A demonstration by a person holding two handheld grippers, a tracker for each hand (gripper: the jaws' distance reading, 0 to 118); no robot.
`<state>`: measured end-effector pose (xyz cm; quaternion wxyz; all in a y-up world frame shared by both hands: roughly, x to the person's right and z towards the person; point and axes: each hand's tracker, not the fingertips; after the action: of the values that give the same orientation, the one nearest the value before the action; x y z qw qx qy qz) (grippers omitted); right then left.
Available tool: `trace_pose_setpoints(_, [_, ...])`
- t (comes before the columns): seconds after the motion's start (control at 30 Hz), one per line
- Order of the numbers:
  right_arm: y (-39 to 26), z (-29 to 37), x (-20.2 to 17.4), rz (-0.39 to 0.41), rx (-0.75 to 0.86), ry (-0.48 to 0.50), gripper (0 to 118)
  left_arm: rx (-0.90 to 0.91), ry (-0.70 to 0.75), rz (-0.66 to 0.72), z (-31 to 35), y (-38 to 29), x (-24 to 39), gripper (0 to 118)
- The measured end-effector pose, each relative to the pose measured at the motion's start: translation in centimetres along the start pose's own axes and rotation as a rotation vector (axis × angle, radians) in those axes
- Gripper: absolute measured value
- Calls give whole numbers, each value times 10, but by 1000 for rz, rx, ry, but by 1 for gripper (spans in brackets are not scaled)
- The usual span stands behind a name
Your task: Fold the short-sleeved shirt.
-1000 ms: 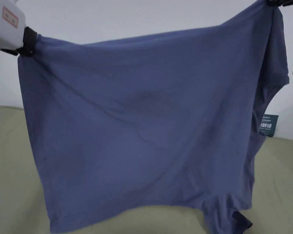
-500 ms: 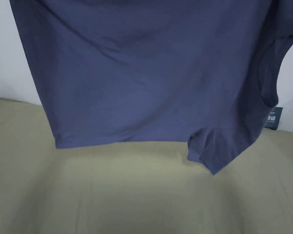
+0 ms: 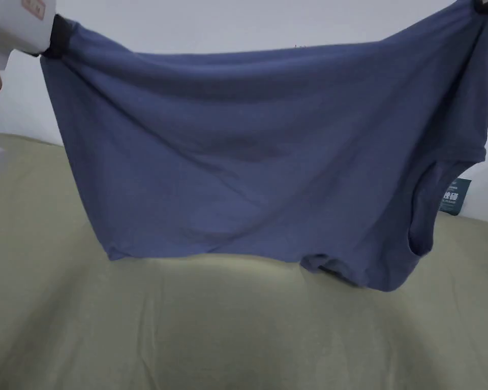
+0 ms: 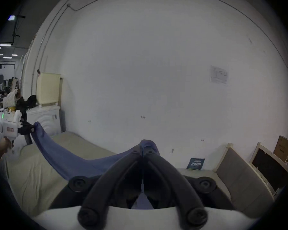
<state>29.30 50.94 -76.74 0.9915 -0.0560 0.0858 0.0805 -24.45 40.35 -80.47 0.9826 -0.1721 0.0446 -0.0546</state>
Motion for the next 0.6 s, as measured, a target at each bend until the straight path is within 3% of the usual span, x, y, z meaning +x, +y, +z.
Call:
trace_pose_setpoints(0.1, [-9, 20, -14, 50, -17, 35, 0, -9, -11, 7, 18, -16, -9, 0])
trace_pose_setpoints(0.23, [-27, 47, -26, 60, -49, 87, 0, -11, -35, 5, 52, -38, -15, 0])
trace_pose_setpoints(0.6, [-143, 148, -56, -31, -127, 226, 0, -66, -121, 78, 133, -148, -22, 0])
